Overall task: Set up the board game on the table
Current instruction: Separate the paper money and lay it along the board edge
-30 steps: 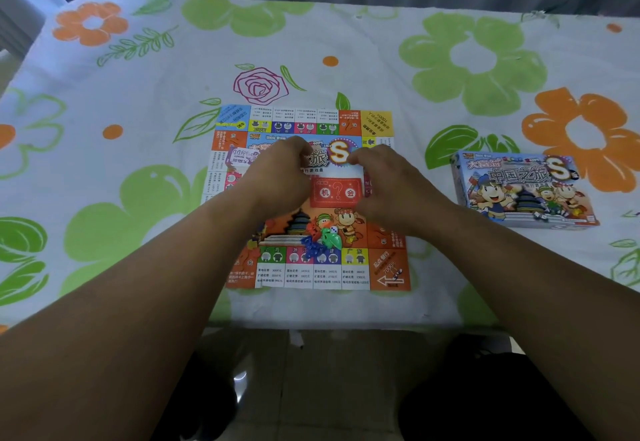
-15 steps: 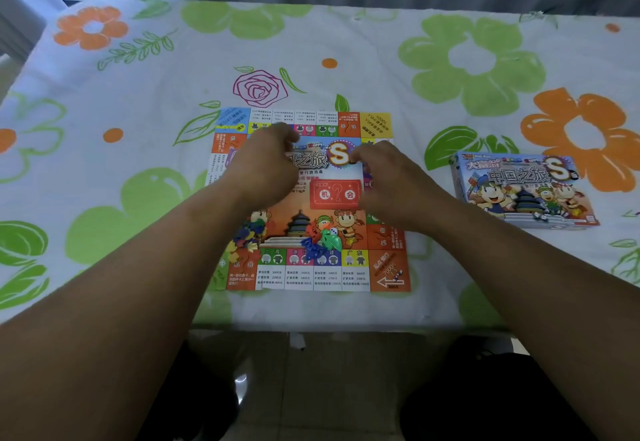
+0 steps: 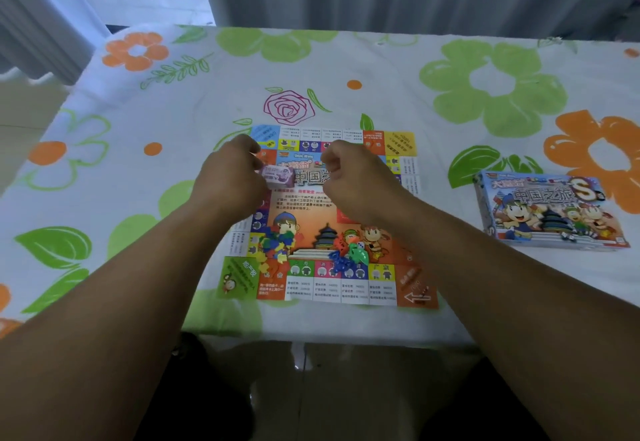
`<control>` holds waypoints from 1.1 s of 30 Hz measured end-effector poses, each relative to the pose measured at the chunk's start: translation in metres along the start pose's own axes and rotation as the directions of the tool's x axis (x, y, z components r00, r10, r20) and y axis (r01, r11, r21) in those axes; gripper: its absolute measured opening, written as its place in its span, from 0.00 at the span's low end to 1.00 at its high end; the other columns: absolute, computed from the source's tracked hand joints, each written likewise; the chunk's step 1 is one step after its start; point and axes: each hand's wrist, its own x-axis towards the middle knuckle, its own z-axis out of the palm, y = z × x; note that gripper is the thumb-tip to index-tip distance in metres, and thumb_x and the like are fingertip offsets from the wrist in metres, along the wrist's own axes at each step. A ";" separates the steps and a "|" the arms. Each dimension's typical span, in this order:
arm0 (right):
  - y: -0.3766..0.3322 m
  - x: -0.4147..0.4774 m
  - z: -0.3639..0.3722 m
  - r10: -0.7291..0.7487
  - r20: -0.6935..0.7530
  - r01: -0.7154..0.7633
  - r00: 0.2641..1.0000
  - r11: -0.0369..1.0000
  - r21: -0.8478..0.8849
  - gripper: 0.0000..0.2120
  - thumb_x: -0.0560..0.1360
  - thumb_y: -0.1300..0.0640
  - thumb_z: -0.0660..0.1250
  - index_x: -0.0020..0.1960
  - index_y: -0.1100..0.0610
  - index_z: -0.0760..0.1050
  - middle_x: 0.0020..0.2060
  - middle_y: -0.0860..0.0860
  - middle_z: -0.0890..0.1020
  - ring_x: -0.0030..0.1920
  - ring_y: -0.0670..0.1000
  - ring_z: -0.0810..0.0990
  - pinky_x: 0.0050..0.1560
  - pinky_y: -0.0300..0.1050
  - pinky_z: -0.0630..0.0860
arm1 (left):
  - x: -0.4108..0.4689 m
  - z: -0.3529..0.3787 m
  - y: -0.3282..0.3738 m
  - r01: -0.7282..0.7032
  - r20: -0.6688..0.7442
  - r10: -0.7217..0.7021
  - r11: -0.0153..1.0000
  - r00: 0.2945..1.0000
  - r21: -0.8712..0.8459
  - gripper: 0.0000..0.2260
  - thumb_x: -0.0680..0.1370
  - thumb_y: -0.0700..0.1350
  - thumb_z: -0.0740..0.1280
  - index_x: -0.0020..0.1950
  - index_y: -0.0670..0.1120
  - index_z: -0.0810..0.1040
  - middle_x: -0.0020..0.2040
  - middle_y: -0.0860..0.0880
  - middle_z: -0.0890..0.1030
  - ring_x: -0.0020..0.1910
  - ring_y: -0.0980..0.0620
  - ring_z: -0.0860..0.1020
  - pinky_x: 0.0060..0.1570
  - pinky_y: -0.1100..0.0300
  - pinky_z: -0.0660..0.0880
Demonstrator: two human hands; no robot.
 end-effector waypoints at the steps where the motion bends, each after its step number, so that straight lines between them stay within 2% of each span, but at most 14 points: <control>1: -0.004 0.003 0.003 0.042 0.007 -0.043 0.999 0.998 0.042 0.16 0.77 0.63 0.64 0.65 0.60 0.72 0.59 0.56 0.77 0.57 0.57 0.77 0.59 0.58 0.76 | -0.001 0.002 -0.001 -0.021 0.017 0.021 1.000 1.000 0.020 0.23 0.74 0.32 0.61 0.68 0.44 0.72 0.61 0.47 0.81 0.59 0.44 0.78 0.52 0.52 0.76; 3: -0.014 0.012 0.010 0.148 0.018 -0.149 0.989 0.976 0.158 0.12 0.76 0.64 0.64 0.59 0.64 0.74 0.53 0.58 0.78 0.53 0.58 0.79 0.57 0.63 0.78 | -0.001 0.002 -0.003 -0.049 0.047 0.047 0.998 0.998 0.046 0.24 0.74 0.32 0.62 0.70 0.45 0.71 0.63 0.48 0.80 0.60 0.44 0.77 0.54 0.52 0.76; 5: -0.019 0.020 0.017 0.274 0.042 -0.271 0.961 0.900 0.342 0.07 0.74 0.67 0.64 0.51 0.69 0.74 0.45 0.60 0.78 0.45 0.57 0.79 0.53 0.69 0.79 | 0.000 0.006 -0.004 -0.057 0.084 0.052 0.996 0.995 0.063 0.25 0.75 0.33 0.64 0.71 0.46 0.69 0.64 0.48 0.80 0.61 0.44 0.77 0.56 0.49 0.78; 7: -0.025 0.026 0.022 0.382 0.113 -0.384 0.917 0.772 0.507 0.05 0.74 0.68 0.64 0.50 0.66 0.74 0.44 0.61 0.78 0.41 0.57 0.79 0.44 0.59 0.85 | 0.000 0.009 -0.004 -0.072 0.112 0.061 0.993 0.992 0.096 0.24 0.75 0.35 0.65 0.70 0.46 0.68 0.62 0.46 0.81 0.58 0.42 0.79 0.55 0.46 0.78; 9: -0.031 0.029 0.027 0.432 0.194 -0.457 0.881 0.668 0.588 0.05 0.75 0.68 0.63 0.51 0.66 0.73 0.40 0.61 0.78 0.36 0.55 0.78 0.32 0.45 0.80 | 0.000 0.011 -0.006 -0.082 0.134 0.067 0.990 0.989 0.112 0.23 0.75 0.37 0.65 0.70 0.45 0.66 0.61 0.44 0.81 0.54 0.40 0.80 0.52 0.45 0.79; 11: -0.036 0.028 0.029 0.450 0.250 -0.499 0.858 0.609 0.617 0.03 0.75 0.70 0.61 0.45 0.65 0.73 0.34 0.59 0.74 0.31 0.53 0.73 0.28 0.43 0.71 | 0.000 0.013 -0.007 -0.085 0.151 0.067 0.990 0.986 0.116 0.23 0.76 0.38 0.64 0.70 0.43 0.65 0.60 0.44 0.81 0.52 0.40 0.80 0.51 0.45 0.79; 13: -0.038 0.030 0.032 0.470 0.272 -0.526 0.840 0.577 0.625 0.04 0.74 0.69 0.60 0.47 0.65 0.74 0.33 0.58 0.72 0.29 0.51 0.72 0.27 0.41 0.69 | 0.001 0.013 -0.010 -0.084 0.152 0.064 0.988 0.986 0.131 0.22 0.76 0.38 0.64 0.70 0.43 0.65 0.60 0.44 0.81 0.55 0.41 0.79 0.52 0.47 0.78; 16: -0.040 0.035 0.036 0.486 0.283 -0.543 0.827 0.560 0.626 0.06 0.75 0.67 0.63 0.52 0.66 0.75 0.33 0.58 0.74 0.28 0.51 0.72 0.26 0.40 0.69 | 0.001 0.014 -0.011 -0.081 0.150 0.060 0.988 0.987 0.134 0.23 0.77 0.38 0.64 0.71 0.43 0.65 0.61 0.44 0.81 0.58 0.41 0.78 0.52 0.49 0.77; 20: -0.041 0.038 0.043 0.502 0.258 -0.541 0.826 0.572 0.617 0.07 0.74 0.68 0.65 0.52 0.67 0.75 0.31 0.57 0.72 0.27 0.50 0.68 0.25 0.39 0.66 | 0.002 0.014 -0.013 -0.080 0.152 0.060 0.989 0.987 0.128 0.22 0.77 0.37 0.63 0.70 0.43 0.65 0.61 0.45 0.81 0.58 0.42 0.78 0.49 0.51 0.75; 24: -0.042 0.041 0.047 0.502 0.205 -0.516 0.840 0.624 0.587 0.07 0.74 0.69 0.65 0.52 0.65 0.75 0.35 0.56 0.70 0.28 0.49 0.64 0.23 0.37 0.60 | 0.003 0.015 -0.013 -0.074 0.152 0.057 0.991 0.987 0.110 0.21 0.77 0.37 0.64 0.69 0.43 0.66 0.60 0.44 0.82 0.56 0.42 0.78 0.47 0.51 0.76; 26: -0.043 0.042 0.047 0.487 0.189 -0.499 0.853 0.652 0.571 0.07 0.74 0.69 0.65 0.52 0.65 0.75 0.36 0.57 0.73 0.28 0.49 0.68 0.23 0.37 0.61 | 0.003 0.015 -0.013 -0.065 0.148 0.050 0.993 0.988 0.101 0.22 0.77 0.38 0.65 0.71 0.42 0.66 0.60 0.43 0.81 0.57 0.42 0.78 0.46 0.53 0.73; 28: -0.043 0.043 0.048 0.472 0.177 -0.480 0.864 0.664 0.574 0.13 0.74 0.69 0.66 0.58 0.66 0.73 0.43 0.58 0.81 0.29 0.51 0.79 0.23 0.38 0.62 | 0.003 0.015 -0.013 -0.058 0.147 0.045 0.995 0.988 0.087 0.23 0.77 0.38 0.65 0.71 0.42 0.66 0.61 0.44 0.81 0.58 0.43 0.78 0.45 0.54 0.72; 30: -0.042 0.043 0.049 0.469 0.173 -0.472 0.866 0.653 0.592 0.13 0.74 0.69 0.65 0.59 0.66 0.73 0.48 0.62 0.84 0.36 0.54 0.87 0.23 0.38 0.64 | 0.002 0.014 -0.013 -0.054 0.149 0.043 0.996 0.988 0.074 0.22 0.77 0.38 0.65 0.71 0.43 0.66 0.62 0.45 0.81 0.58 0.43 0.78 0.46 0.54 0.72; 33: -0.042 0.043 0.048 0.465 0.176 -0.465 0.867 0.632 0.620 0.10 0.76 0.69 0.65 0.56 0.65 0.74 0.48 0.63 0.84 0.40 0.56 0.88 0.24 0.40 0.68 | 0.001 0.013 -0.012 -0.047 0.156 0.037 0.997 0.987 0.065 0.21 0.77 0.37 0.64 0.70 0.43 0.66 0.62 0.46 0.81 0.58 0.44 0.78 0.45 0.55 0.72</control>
